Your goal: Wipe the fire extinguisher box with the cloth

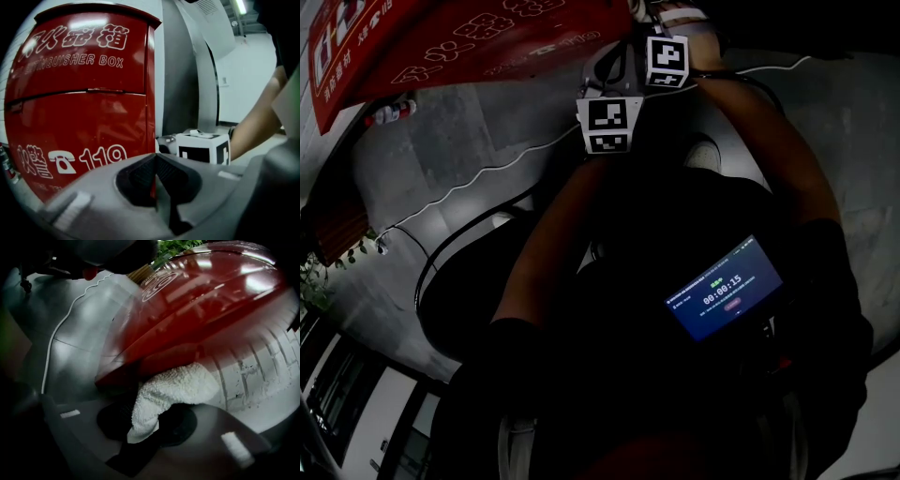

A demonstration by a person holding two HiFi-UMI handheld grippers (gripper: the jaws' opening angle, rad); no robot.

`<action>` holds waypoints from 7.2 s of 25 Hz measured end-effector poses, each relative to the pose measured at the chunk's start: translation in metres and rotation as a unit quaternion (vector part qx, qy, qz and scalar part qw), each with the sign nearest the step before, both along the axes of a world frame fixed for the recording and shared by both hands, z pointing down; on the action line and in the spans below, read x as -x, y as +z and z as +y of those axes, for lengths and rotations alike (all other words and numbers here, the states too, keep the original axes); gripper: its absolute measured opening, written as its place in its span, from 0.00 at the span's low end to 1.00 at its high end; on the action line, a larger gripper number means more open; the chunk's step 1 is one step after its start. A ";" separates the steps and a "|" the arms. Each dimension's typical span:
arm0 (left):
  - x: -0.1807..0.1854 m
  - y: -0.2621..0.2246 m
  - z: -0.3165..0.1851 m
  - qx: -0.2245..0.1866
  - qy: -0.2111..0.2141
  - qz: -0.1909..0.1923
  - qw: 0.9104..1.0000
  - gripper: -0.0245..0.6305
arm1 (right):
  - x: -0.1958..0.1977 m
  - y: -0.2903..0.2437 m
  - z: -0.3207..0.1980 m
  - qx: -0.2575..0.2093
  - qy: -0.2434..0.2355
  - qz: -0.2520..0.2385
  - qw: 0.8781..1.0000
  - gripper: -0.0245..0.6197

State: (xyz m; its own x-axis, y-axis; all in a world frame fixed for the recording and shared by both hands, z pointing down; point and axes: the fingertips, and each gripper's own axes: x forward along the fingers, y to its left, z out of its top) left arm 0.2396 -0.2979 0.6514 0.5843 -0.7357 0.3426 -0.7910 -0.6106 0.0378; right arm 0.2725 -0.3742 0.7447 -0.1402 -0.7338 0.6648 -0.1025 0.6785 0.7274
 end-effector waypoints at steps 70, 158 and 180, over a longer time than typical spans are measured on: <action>0.232 -0.445 0.039 -0.271 -0.070 0.046 0.959 0.04 | 0.163 -0.504 0.123 -0.248 -0.087 -0.080 0.962 0.21; 0.434 -0.302 -0.129 -0.161 0.030 0.080 0.983 0.04 | 0.356 -0.313 -0.063 0.008 0.360 -0.893 0.269 0.19; 0.429 -0.227 -0.131 -0.078 0.028 0.060 0.995 0.04 | 0.351 -0.195 -0.047 0.035 0.440 -0.885 0.144 0.19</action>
